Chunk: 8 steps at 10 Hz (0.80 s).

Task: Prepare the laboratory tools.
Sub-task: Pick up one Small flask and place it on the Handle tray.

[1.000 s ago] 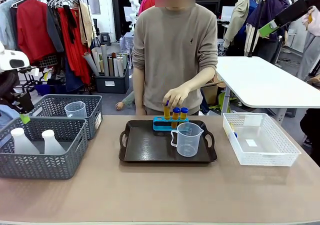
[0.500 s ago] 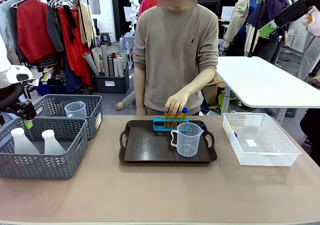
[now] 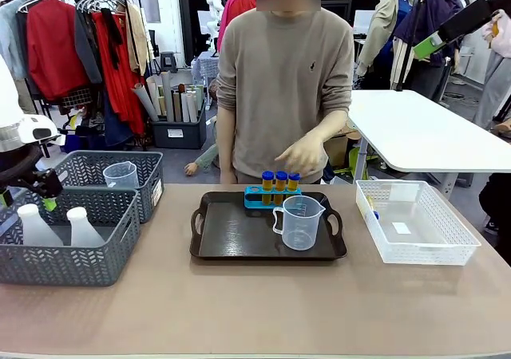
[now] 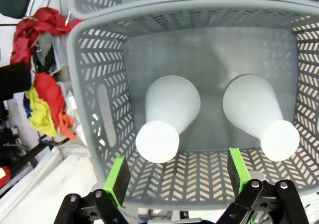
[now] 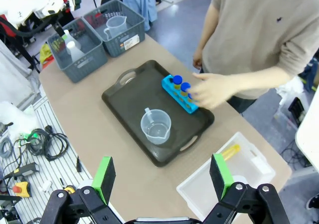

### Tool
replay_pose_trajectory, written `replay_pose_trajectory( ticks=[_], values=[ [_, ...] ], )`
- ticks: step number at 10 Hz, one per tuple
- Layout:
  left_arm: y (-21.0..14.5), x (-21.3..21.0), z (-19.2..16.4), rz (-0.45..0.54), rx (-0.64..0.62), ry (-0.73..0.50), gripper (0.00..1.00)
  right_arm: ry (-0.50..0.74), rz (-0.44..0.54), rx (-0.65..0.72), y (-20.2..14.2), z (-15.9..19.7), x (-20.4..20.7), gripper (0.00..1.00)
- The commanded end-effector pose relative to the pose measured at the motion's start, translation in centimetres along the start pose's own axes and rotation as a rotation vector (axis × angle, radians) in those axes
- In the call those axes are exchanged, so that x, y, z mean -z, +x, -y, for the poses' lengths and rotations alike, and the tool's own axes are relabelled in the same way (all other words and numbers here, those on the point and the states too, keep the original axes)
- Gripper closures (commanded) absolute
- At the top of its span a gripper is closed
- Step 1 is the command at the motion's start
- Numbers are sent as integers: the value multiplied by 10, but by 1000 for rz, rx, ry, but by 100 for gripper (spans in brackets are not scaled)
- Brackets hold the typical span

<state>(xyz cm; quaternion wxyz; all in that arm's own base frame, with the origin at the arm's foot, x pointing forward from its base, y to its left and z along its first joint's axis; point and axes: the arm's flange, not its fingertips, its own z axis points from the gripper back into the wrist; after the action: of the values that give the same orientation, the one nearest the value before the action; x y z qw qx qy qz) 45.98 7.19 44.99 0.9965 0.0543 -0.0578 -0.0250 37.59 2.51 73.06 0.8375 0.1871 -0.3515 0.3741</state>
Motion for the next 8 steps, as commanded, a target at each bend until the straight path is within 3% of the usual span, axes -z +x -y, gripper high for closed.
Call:
replay_pose_trajectory(
  ticks=[1,5,6,8],
  values=[
    [-5,8,-10,11,-47,4,0,5,2,-6,0,-1,-1,0],
    [-9,13,-12,3,-63,-14,0,5,2,-6,0,-1,-1,0],
    [-9,13,-12,-1,-62,-15,15,5,2,-6,0,-1,-1,0],
    [-8,16,-10,-10,-69,-21,54,5,2,-6,0,-1,-1,0]
  ],
)
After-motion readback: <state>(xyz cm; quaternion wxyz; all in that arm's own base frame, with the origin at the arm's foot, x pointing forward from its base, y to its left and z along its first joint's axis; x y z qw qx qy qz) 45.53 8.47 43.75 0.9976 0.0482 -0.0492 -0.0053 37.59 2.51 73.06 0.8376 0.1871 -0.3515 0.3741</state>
